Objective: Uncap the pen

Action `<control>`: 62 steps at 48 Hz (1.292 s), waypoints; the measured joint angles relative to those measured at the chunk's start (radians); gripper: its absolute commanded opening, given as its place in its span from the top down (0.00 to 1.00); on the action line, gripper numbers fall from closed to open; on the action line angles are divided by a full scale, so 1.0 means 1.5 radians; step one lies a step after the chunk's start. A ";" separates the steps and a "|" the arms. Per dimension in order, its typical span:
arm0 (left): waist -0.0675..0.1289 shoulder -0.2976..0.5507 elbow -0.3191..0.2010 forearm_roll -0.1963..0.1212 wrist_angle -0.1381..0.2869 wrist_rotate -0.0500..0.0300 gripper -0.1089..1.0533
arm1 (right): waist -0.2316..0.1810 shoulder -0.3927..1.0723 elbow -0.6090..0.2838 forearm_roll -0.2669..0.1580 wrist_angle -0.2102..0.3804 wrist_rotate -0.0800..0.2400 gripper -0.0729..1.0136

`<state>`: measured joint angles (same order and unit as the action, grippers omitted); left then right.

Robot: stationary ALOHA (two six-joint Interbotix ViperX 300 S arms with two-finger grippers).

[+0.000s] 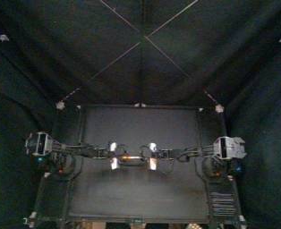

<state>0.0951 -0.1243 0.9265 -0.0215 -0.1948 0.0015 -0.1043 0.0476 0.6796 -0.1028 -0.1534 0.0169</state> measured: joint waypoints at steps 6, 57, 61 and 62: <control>0.001 0.000 0.000 0.001 0.000 0.0031 0.41 | -0.001 -0.003 0.003 0.000 0.000 -0.003 0.40; 0.006 -0.132 0.102 0.010 0.002 0.0000 0.42 | -0.029 -0.166 0.184 0.030 -0.104 0.000 0.40; 0.006 -0.132 0.102 0.012 0.002 0.0020 0.42 | -0.029 -0.166 0.191 0.029 -0.116 0.000 0.40; 0.006 -0.132 0.102 0.013 0.002 0.0010 0.42 | -0.029 -0.166 0.192 0.030 -0.119 0.000 0.40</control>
<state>0.1043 -0.3221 1.0799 -0.0015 -0.1917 0.0031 -0.1473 -0.2010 0.9679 -0.0583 -0.3313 0.0169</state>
